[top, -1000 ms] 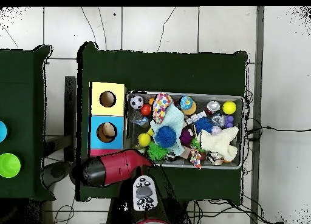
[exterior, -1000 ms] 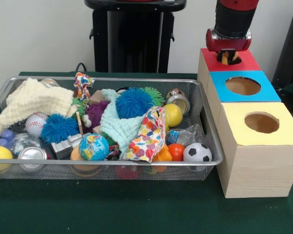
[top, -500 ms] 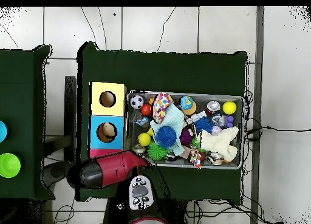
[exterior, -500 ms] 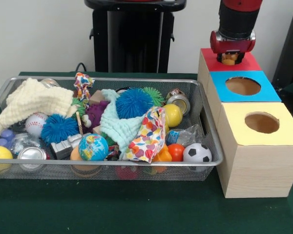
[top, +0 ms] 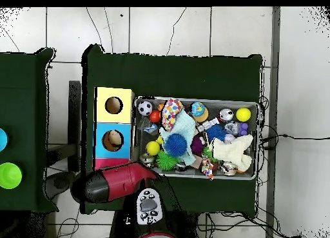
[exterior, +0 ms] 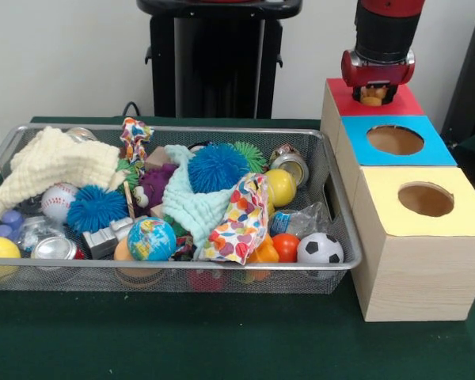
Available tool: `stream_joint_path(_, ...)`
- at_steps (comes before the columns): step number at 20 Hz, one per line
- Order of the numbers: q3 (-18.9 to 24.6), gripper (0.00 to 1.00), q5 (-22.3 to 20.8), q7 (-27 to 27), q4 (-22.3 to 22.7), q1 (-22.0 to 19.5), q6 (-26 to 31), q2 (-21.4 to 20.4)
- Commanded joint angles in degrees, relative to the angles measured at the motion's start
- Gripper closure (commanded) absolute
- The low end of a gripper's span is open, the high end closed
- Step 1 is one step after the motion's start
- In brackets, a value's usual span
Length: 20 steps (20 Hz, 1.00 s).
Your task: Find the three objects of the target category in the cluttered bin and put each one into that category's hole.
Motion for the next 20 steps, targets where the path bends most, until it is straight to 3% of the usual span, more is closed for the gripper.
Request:
stream_joint_path(1,-1.83,0.00,-3.27,5.43,3.70,-3.62,-4.05,6.31)
stream_joint_path(13,-2.19,0.00,-3.32,5.79,2.65,-3.32,-5.22,6.09)
stream_joint_path(15,-1.71,0.00,-2.72,5.07,3.11,-3.48,-2.31,3.31)
stream_joint_path(20,-1.29,0.00,1.28,6.13,0.48,1.25,10.20,-7.23)
